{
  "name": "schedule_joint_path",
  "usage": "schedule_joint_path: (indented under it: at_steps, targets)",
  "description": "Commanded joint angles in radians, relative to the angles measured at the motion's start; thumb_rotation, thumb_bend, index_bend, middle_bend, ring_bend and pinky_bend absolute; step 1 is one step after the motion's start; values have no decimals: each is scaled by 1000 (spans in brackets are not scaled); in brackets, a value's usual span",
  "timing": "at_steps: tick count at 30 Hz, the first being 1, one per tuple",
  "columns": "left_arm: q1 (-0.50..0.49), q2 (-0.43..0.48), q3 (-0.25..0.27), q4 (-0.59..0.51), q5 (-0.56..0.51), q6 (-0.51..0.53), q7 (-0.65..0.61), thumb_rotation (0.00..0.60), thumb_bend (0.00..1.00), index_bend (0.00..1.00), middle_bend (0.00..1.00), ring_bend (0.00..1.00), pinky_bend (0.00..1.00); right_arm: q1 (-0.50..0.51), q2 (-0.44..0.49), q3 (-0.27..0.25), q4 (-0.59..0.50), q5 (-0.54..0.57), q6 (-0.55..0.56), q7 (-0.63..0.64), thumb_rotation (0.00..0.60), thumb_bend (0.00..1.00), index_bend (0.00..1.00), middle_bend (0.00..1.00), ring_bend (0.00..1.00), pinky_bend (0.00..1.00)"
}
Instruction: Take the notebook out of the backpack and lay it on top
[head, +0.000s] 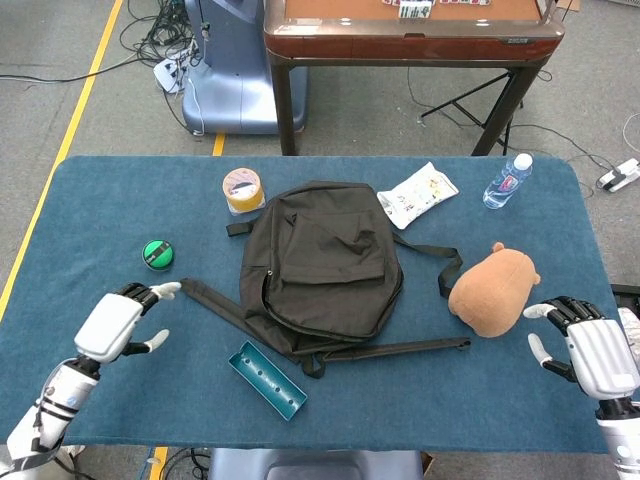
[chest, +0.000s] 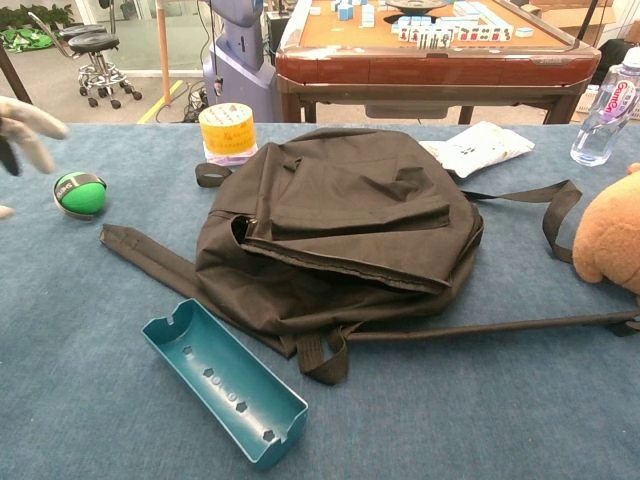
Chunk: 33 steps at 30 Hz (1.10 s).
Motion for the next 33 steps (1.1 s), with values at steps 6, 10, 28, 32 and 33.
schedule_joint_path:
  at_steps: [6,10,28,32,33]
  targets:
    - [-133,-108,-22,30,-3,-127,119,600,319,178,281,302,240,3,8,1,-7,10,-6,-1,600,365,403,410,295,332]
    - [-182,-168,-36,46,-34,-174,199,600,319,167,267,299,240,3,13,3,-10,11,-2,3,600,364,403,410,295,332]
    - [-291,-374,-55,115,-218,-256,461,493,319,215,215,244,227,-3,22,7,16,23,15,45,600,364,403,409,295,332]
    - [-311,-423,-63,141,-245,-249,496,526,319,263,215,246,227,-5,25,7,24,26,17,59,600,365,403,409,295,332]
    - [-316,-433,-65,147,-253,-251,503,533,319,270,215,246,227,-6,25,7,26,27,17,62,600,364,403,409,295,332]
